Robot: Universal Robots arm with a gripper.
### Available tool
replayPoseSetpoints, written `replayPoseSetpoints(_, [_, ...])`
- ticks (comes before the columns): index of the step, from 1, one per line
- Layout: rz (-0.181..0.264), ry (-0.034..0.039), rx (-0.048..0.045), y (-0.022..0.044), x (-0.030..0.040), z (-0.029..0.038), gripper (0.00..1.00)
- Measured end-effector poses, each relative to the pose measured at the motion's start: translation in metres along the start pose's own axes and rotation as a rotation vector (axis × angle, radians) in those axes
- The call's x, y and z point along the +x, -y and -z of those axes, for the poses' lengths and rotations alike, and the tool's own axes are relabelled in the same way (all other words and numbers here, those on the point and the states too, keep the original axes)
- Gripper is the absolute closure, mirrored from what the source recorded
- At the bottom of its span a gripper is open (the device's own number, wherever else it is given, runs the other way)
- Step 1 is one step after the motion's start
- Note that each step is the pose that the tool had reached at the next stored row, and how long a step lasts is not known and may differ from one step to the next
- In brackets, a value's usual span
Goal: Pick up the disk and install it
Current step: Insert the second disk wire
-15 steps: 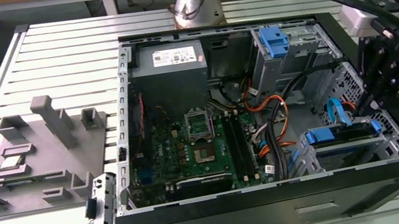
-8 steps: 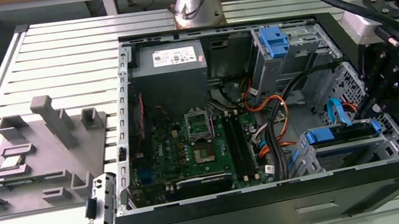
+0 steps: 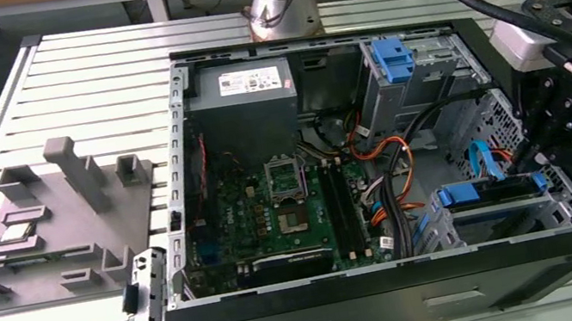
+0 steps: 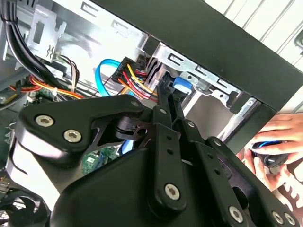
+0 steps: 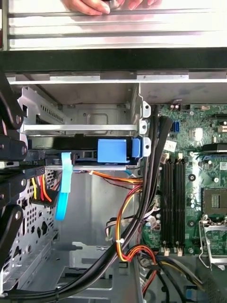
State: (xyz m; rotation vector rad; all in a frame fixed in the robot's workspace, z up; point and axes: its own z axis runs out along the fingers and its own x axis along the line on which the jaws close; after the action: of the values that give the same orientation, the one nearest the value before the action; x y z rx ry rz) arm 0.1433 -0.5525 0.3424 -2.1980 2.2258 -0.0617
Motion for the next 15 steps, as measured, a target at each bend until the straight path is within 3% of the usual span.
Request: replayPoseSetpoints(15, [0.024,0.0008,0.0059,-0.0057,0.0035,-0.0041,0.84])
